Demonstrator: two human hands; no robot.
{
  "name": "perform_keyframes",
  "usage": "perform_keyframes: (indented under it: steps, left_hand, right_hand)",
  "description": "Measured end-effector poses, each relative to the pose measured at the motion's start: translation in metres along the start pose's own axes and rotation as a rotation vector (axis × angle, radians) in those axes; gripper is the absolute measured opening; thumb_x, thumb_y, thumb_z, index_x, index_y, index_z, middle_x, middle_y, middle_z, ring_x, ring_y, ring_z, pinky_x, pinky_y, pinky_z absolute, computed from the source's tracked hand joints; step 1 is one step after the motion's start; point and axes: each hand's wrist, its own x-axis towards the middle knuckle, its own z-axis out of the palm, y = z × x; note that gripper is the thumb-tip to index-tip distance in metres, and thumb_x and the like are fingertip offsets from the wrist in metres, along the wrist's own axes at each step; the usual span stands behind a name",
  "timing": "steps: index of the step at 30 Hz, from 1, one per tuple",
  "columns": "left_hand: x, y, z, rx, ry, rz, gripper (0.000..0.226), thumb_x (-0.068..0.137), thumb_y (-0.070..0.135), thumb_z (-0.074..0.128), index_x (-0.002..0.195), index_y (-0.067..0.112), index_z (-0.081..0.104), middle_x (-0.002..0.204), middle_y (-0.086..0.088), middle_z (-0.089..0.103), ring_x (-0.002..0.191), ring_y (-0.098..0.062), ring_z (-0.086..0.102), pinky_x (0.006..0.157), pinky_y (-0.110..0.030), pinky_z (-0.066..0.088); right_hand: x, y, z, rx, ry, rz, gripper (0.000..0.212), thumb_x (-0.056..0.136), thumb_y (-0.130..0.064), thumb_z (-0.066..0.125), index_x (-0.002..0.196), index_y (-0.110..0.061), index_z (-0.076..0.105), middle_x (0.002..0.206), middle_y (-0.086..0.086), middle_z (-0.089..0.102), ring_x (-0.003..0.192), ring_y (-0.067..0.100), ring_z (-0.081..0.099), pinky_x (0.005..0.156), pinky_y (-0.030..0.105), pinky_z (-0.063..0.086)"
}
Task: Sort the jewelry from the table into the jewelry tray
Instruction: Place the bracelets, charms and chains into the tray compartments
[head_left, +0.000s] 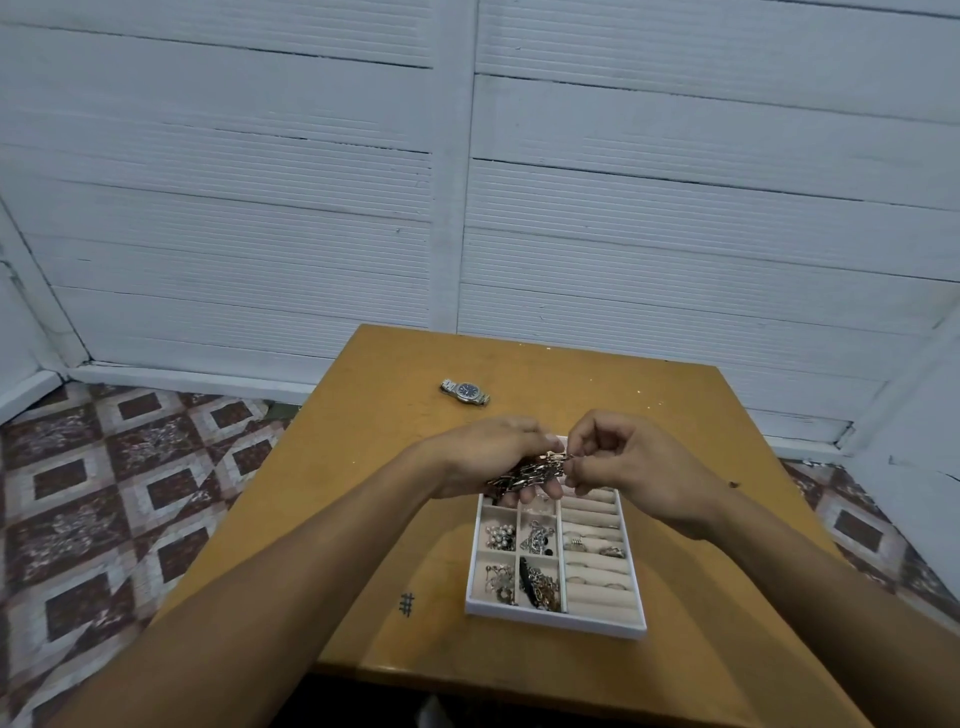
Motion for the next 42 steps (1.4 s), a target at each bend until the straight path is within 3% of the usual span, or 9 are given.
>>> perform_keyframes:
  steps: [3,8,13,20,27,30,32,35,42]
  left_hand:
    - [0.004,-0.001,-0.006,-0.047,0.014,-0.013,0.026,0.103,0.019,0.037,0.118,0.002,0.050,0.084,-0.011,0.067,0.053,-0.010,0.055,0.046,-0.021,0.042]
    - [0.010,0.000,-0.007,-0.065,0.025,-0.001,0.023,0.103,0.026,0.035,0.110,0.008,0.048,0.075,-0.007,0.068,0.052,-0.012,0.052,0.045,-0.022,0.039]
    - [0.017,-0.001,-0.005,-0.017,0.006,0.009,0.042,0.101,0.044,0.032,0.114,0.008,0.051,0.076,-0.007,0.068,0.053,-0.012,0.053,0.048,-0.025,0.039]
    - [0.018,0.000,-0.001,0.056,0.004,0.038,0.045,0.100,0.050,0.031,0.108,0.012,0.053,0.079,-0.009,0.069,0.053,-0.012,0.053,0.049,-0.025,0.040]
    - [0.021,0.004,-0.004,-0.092,-0.023,0.019,0.020,0.102,0.020,0.036,0.106,0.005,0.048,0.085,-0.012,0.066,0.063,-0.014,0.059,0.052,-0.023,0.044]
    - [0.026,0.003,-0.013,-0.109,-0.048,0.011,0.014,0.097,0.006,0.044,0.107,0.002,0.053,0.097,-0.015,0.064,0.077,-0.016,0.062,0.064,-0.025,0.051]
    - [0.030,0.000,-0.021,-0.017,-0.020,0.016,0.022,0.090,-0.001,0.057,0.111,0.002,0.053,0.100,-0.014,0.064,0.082,-0.015,0.063,0.073,-0.026,0.052]
    - [0.037,-0.005,-0.029,0.152,0.034,0.040,0.032,0.081,-0.003,0.069,0.109,0.004,0.056,0.092,-0.005,0.064,0.076,-0.012,0.061,0.067,-0.020,0.052]
    - [0.059,-0.021,-0.045,0.756,0.235,0.141,0.026,0.081,0.012,0.072,0.106,0.017,0.064,0.092,0.005,0.063,0.080,-0.011,0.059,0.069,-0.021,0.045]
  right_hand:
    - [0.006,0.003,-0.004,0.036,0.010,0.025,0.010,0.082,0.007,0.067,0.090,0.006,0.061,0.078,0.018,0.061,0.070,0.022,0.062,0.069,0.027,0.055]
    - [0.014,0.006,-0.003,0.080,-0.037,0.097,0.020,0.083,0.006,0.065,0.103,-0.001,0.066,0.081,0.013,0.068,0.070,0.016,0.066,0.070,0.024,0.056]
    - [0.017,0.010,-0.001,0.087,-0.057,0.100,0.020,0.083,0.003,0.067,0.103,-0.001,0.070,0.092,0.021,0.072,0.081,0.022,0.068,0.076,0.028,0.056]
    - [0.017,0.013,0.000,0.020,-0.050,0.067,0.011,0.082,0.000,0.070,0.093,-0.001,0.069,0.082,0.020,0.070,0.071,0.017,0.063,0.069,0.025,0.052]
    - [0.023,0.010,-0.010,-0.063,-0.040,0.062,0.010,0.083,0.006,0.063,0.093,0.005,0.064,0.073,0.012,0.065,0.063,0.012,0.057,0.062,0.021,0.051]
    - [0.030,0.011,-0.013,-0.052,0.000,0.063,0.010,0.084,0.005,0.064,0.093,0.003,0.066,0.071,0.009,0.066,0.061,0.010,0.057,0.061,0.021,0.050]
    - [0.038,0.014,-0.013,-0.050,0.024,0.071,0.009,0.083,0.004,0.067,0.091,0.002,0.067,0.071,0.011,0.065,0.063,0.015,0.058,0.062,0.025,0.051]
    - [0.050,0.020,-0.012,-0.063,0.047,0.094,0.009,0.082,0.003,0.069,0.091,0.002,0.068,0.070,0.011,0.061,0.062,0.018,0.057,0.062,0.029,0.050]
    - [0.079,0.037,0.001,-0.309,0.103,0.072,0.009,0.081,-0.006,0.073,0.086,-0.013,0.073,0.071,-0.002,0.065,0.061,0.008,0.058,0.055,0.013,0.044]
